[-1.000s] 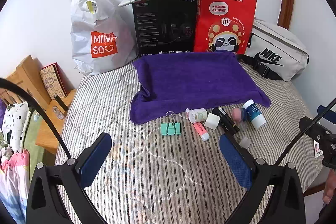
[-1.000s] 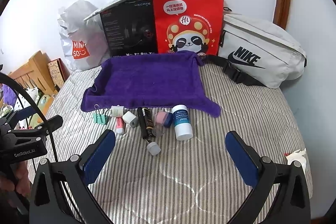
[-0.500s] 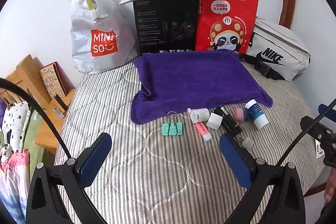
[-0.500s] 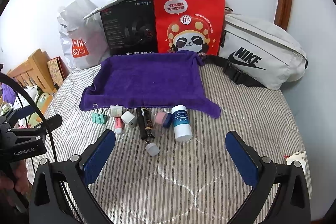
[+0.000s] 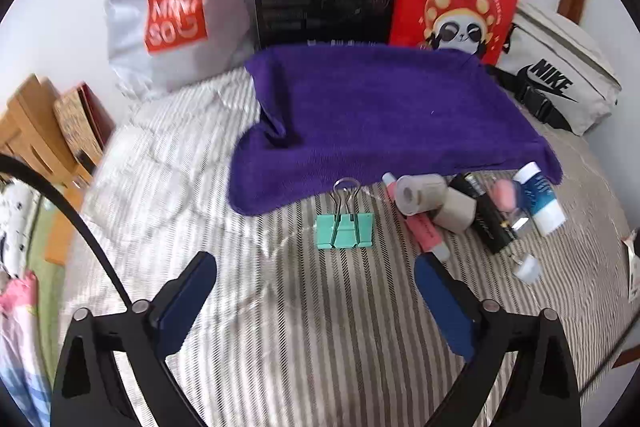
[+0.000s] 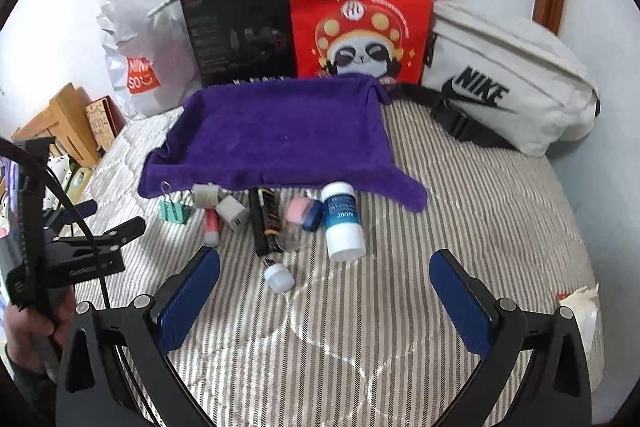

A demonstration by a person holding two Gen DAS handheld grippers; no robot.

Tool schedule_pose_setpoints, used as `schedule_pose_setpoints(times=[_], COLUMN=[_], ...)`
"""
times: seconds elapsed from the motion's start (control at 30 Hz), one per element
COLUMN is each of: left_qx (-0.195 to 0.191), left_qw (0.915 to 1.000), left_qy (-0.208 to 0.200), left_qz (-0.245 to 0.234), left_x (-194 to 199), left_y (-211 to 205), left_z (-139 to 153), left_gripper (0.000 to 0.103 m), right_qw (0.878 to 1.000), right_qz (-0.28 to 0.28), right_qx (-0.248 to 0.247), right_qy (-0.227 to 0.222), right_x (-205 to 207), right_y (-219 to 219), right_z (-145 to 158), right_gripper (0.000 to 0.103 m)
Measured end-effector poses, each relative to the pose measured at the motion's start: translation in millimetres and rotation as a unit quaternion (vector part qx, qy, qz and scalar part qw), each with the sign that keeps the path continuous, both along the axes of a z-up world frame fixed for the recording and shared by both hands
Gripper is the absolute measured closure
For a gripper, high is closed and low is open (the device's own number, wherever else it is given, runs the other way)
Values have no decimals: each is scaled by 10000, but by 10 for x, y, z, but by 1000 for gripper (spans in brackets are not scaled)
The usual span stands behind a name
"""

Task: Organize rigid objects
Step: 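Grasp the green binder clip with the left tool while the right tool grasps the white-blue AIDMD bottle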

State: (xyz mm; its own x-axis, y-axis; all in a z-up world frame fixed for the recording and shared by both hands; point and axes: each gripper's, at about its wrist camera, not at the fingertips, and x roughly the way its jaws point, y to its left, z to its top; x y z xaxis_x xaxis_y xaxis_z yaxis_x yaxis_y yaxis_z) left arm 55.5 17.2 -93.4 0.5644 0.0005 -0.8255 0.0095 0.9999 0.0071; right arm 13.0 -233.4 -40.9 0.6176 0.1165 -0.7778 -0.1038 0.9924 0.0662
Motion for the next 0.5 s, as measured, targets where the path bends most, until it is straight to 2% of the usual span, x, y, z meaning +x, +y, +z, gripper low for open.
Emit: schedule_pose_setpoints(times=[0.23,0.5], left_qx=[-289,-9], left_qw=[9995,9999], left_qy=[61,-115], left_qz=[57,24], left_x=[267,346], left_y=[12,-65], left_z=[-370,-509], left_gripper=[11,17], right_qw=[9996,9979], right_qz=[-44,-170], right_qx=[-42,-53], right_qy=[287,629], right_x=[98,197], right_y=[-79,-199], right_z=[-277,-586], right_gripper=[0,0])
